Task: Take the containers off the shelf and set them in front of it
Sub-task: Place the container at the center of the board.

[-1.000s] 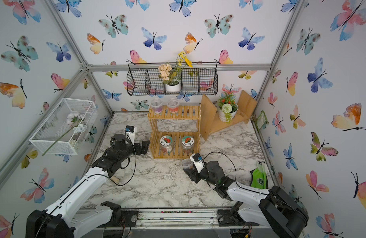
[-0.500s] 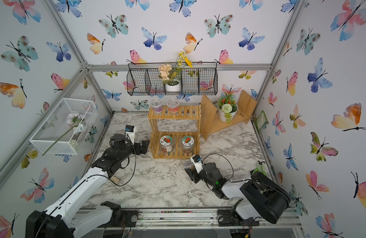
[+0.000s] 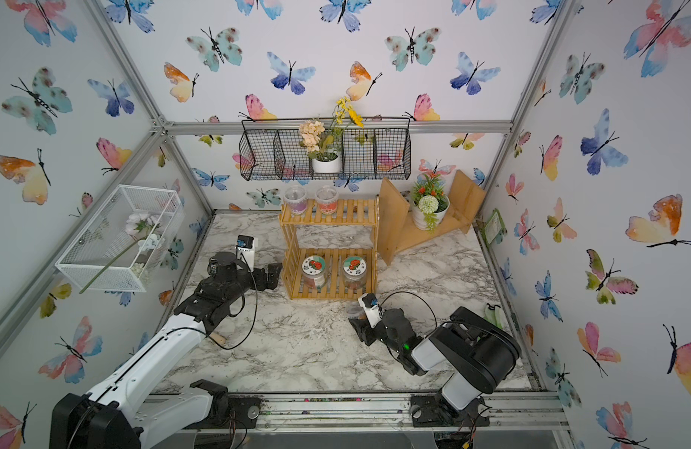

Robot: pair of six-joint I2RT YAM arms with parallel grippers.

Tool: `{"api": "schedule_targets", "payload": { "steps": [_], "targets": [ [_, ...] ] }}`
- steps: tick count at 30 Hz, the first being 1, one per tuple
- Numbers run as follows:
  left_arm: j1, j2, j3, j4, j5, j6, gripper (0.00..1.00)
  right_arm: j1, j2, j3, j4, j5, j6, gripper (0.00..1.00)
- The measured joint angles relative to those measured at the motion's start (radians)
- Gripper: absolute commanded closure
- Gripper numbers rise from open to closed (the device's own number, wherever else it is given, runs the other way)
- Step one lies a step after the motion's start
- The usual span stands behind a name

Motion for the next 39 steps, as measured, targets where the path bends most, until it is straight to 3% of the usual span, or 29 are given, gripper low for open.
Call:
{"api": "schedule_targets", "payload": {
  "steps": [15, 24, 39],
  "targets": [
    [0.002, -0.021, -0.012, 0.006, -0.024, 0.002, 0.0, 0.009, 0.032, -0.029, 0.081, 0.032, 0.01, 0.38],
    [0.005, -0.047, -0.033, 0.007, -0.028, 0.002, 0.0, 0.061, 0.029, -0.06, 0.043, 0.105, 0.04, 0.24],
    [0.005, -0.048, -0.047, 0.007, -0.036, 0.002, 0.0, 0.074, 0.047, -0.046, 0.008, 0.239, 0.056, 0.22]
  ]
}}
